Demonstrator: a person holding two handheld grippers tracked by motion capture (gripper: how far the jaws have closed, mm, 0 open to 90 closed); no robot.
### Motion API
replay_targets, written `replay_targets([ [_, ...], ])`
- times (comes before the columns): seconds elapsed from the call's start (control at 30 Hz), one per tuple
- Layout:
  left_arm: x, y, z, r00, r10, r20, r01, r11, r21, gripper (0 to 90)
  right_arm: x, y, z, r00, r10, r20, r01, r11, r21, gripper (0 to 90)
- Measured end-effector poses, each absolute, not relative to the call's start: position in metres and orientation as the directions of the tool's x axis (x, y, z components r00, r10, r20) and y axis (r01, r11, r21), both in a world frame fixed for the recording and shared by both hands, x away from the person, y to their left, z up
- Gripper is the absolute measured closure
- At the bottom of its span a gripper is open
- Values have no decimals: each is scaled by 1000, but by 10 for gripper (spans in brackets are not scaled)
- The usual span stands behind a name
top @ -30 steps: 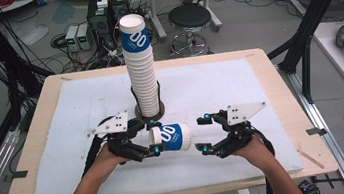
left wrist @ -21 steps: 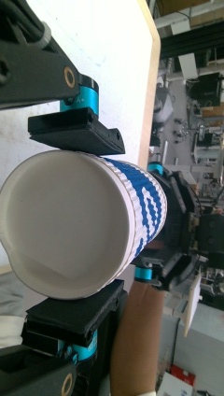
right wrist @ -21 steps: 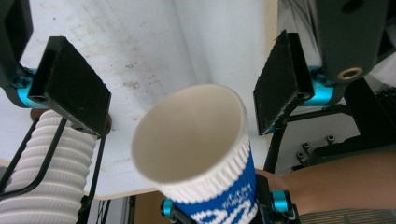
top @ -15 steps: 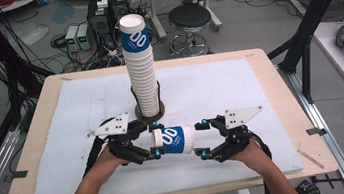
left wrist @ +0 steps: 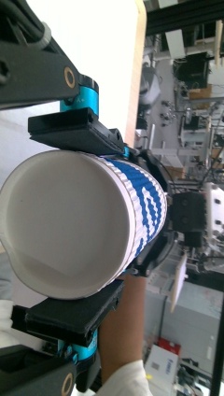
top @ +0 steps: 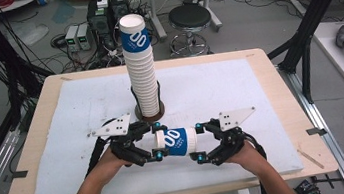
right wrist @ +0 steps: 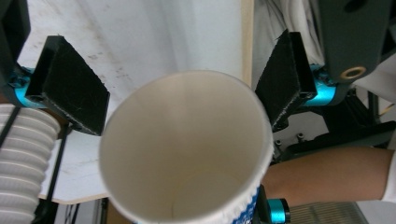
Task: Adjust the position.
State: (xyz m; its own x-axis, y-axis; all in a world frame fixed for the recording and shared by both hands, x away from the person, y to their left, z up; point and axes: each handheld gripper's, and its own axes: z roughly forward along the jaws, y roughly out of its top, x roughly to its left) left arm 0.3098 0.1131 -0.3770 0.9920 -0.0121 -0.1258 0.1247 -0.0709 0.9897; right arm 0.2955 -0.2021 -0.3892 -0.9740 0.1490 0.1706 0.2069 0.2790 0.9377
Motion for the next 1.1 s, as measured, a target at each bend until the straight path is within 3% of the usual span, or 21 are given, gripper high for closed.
replay_targets([
  [0.2,309,111,-379,991,-21,-131,129,-78,989,300,296,-200,-391,-975,122,186,213,263,941,189],
  [0.6,309,111,-379,992,-9,-124,123,-85,989,317,298,-208,-387,-973,111,200,221,229,948,323],
  [0.77,307,110,-380,990,17,-139,140,-106,984,309,299,-209,-386,-975,111,193,215,240,947,332],
  [0.8,306,109,-379,988,41,-149,153,-117,981,277,299,-210,-385,-975,109,193,214,244,946,333],
  [0.83,306,108,-379,984,64,-168,175,-132,976,158,299,-210,-383,-975,108,192,214,257,942,333],
  [0.97,306,112,-377,974,115,-197,215,-171,962,151,299,-210,-378,-976,118,180,208,297,932,333],
  [1.1,305,120,-371,976,138,-165,191,-197,962,151,301,-210,-369,-979,131,157,193,342,920,333],
])
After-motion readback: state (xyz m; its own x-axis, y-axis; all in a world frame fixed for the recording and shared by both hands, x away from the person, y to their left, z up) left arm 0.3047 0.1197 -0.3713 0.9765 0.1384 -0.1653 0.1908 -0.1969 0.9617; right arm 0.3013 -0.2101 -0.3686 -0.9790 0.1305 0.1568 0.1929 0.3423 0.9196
